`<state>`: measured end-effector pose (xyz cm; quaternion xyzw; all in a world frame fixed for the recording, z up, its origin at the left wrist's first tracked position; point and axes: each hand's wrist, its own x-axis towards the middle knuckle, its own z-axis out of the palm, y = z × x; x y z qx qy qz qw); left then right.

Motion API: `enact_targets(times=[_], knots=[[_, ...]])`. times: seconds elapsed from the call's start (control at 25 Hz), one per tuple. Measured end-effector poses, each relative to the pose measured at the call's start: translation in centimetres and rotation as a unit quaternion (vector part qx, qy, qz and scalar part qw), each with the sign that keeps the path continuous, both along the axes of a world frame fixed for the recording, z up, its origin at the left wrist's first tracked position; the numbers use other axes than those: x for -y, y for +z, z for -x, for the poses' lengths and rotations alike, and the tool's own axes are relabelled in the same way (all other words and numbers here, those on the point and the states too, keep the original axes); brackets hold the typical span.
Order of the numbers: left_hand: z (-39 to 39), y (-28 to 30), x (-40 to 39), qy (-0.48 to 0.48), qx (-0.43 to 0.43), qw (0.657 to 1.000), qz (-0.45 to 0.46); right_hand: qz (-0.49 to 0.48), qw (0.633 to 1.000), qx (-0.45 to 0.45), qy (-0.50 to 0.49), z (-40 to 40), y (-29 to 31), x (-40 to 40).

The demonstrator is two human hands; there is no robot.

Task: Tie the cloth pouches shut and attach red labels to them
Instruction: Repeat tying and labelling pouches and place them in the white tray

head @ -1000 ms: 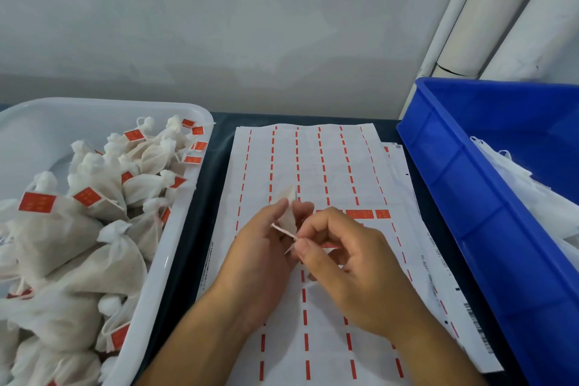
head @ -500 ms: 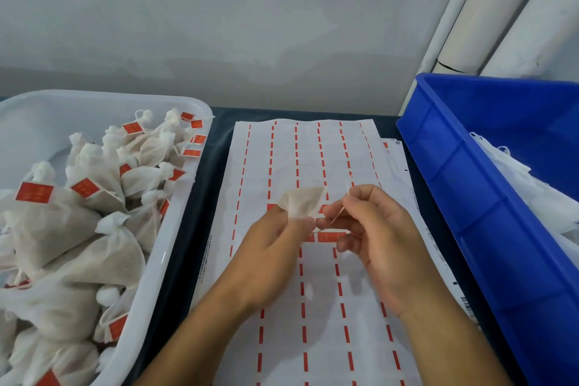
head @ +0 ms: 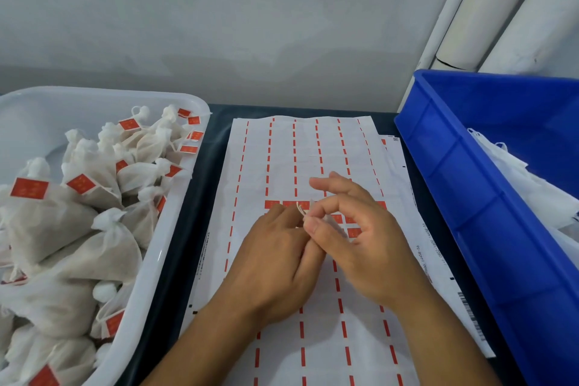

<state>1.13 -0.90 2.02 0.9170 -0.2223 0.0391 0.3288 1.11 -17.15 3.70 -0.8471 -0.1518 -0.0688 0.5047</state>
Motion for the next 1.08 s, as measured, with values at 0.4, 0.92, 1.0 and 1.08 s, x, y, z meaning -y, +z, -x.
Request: enact_targets(times=[0.4,0.92,1.0,1.08], knots=[[-0.4,0.2,-0.5,0.076,-0.136,0.969,0.191,-0.029,0.998,-0.049,0.035,-0.3,-0.1,1.0],[-1.3,0.5,-1.2,0.111,-0.244,0.931,0.247,0.109,0.989,0.055,0.086,0.1,-0.1,1.1],[-1.3,0.4,-1.2,0.137,-0.258,0.922,0.255,0.128,0.986,0.072,0.08,0.1,-0.2,1.2],[-1.3,0.4,-1.2,0.148,-0.272,0.91,0.277,0.129,0.985,0.08,0.081,0.1,-0.1,1.1]])
